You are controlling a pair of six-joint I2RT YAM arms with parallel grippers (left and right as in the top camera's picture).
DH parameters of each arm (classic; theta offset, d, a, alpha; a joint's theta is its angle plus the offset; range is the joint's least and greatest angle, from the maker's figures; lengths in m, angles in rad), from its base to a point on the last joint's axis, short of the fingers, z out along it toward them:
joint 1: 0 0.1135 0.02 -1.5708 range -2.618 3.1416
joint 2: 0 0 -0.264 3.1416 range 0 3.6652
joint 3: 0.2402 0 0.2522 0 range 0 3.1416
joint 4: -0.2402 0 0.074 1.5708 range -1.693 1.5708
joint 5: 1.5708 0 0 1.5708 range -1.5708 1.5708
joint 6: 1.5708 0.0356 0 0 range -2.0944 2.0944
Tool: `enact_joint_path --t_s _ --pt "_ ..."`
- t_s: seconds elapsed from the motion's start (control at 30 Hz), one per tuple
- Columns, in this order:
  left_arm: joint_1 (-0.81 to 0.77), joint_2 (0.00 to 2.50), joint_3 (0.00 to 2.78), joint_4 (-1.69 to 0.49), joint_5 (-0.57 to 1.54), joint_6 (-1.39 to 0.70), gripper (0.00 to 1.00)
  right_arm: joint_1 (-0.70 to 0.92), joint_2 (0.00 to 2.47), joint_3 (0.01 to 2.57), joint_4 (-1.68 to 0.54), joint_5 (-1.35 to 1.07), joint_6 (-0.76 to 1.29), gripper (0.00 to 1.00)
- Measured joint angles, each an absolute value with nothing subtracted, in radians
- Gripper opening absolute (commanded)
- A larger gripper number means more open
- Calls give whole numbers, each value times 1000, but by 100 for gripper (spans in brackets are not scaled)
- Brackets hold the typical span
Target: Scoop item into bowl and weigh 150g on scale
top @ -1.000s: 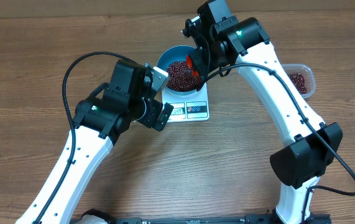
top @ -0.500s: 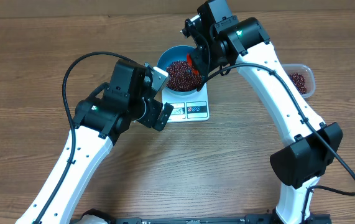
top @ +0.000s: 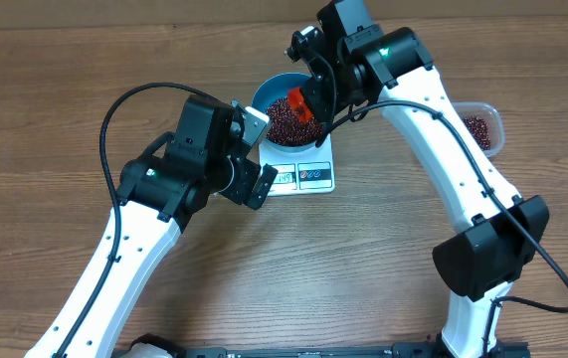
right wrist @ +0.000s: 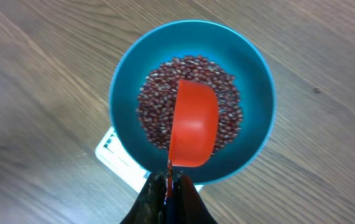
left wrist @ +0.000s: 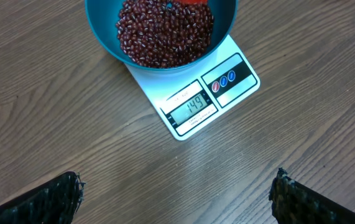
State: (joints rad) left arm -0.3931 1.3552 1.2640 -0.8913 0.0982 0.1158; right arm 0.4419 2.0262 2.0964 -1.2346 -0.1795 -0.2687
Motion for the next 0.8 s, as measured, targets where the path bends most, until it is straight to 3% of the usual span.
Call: enact_joint_path --t_s 0.53,0.8 --pt "-393 1355 1264 -891 98 116 100 239 2026 2096 -1278 -517 -248 4" --pt "-393 1355 1264 -891 98 116 99 186 2026 2096 -1302 -572 -236 4"
